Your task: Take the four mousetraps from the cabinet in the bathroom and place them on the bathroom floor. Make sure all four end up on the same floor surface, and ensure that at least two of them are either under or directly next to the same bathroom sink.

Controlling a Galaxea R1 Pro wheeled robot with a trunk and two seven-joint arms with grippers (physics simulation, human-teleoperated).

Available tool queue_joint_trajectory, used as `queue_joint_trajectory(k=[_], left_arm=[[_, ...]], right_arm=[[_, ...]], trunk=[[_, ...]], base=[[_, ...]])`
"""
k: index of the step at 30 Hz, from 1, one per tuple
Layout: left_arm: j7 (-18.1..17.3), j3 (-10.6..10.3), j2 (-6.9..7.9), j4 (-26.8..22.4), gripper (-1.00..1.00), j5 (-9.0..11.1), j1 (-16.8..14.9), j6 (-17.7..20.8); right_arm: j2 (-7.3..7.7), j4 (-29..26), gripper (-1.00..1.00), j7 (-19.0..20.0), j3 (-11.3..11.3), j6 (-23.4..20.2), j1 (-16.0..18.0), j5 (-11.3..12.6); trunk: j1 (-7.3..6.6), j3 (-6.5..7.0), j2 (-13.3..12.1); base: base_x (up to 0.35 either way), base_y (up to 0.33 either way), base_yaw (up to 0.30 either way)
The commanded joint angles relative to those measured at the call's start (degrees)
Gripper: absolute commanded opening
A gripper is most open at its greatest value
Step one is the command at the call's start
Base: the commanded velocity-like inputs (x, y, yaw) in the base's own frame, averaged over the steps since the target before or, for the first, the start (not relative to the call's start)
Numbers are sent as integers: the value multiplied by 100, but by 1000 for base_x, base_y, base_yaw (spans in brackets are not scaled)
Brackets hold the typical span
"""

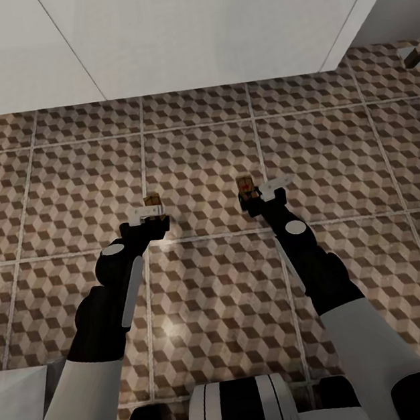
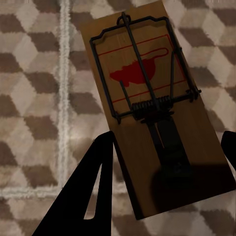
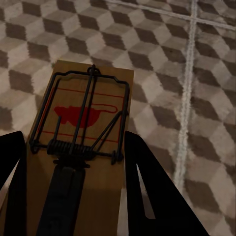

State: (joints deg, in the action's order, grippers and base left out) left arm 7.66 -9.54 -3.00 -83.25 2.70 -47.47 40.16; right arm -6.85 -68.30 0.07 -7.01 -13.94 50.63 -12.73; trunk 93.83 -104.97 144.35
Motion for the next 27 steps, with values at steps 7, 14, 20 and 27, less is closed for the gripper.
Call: queue_joint_trajectory(k=[7, 14, 20, 27], left_arm=[[43, -12, 1, -7, -100, 20, -3, 27], [43, -13, 1, -1, -100, 20, -2, 27], [43, -13, 1, 2, -100, 22, 0, 27], [43, -13, 1, 2, -100, 21, 0, 27]], right_arm=[[-1, -8, -100, 2, -2, -30, 0, -45], [0, -8, -100, 2, -2, -30, 0, -45], [0, -8, -100, 2, -2, -32, 0, -45], [-1, -8, -100, 2, -2, -38, 0, -37]], trunk=[[1, -3, 1], [1, -3, 1], [1, -3, 1], [1, -3, 1]], base=[[49, 0, 0], [23, 0, 0], [179, 0, 0], [154, 0, 0]])
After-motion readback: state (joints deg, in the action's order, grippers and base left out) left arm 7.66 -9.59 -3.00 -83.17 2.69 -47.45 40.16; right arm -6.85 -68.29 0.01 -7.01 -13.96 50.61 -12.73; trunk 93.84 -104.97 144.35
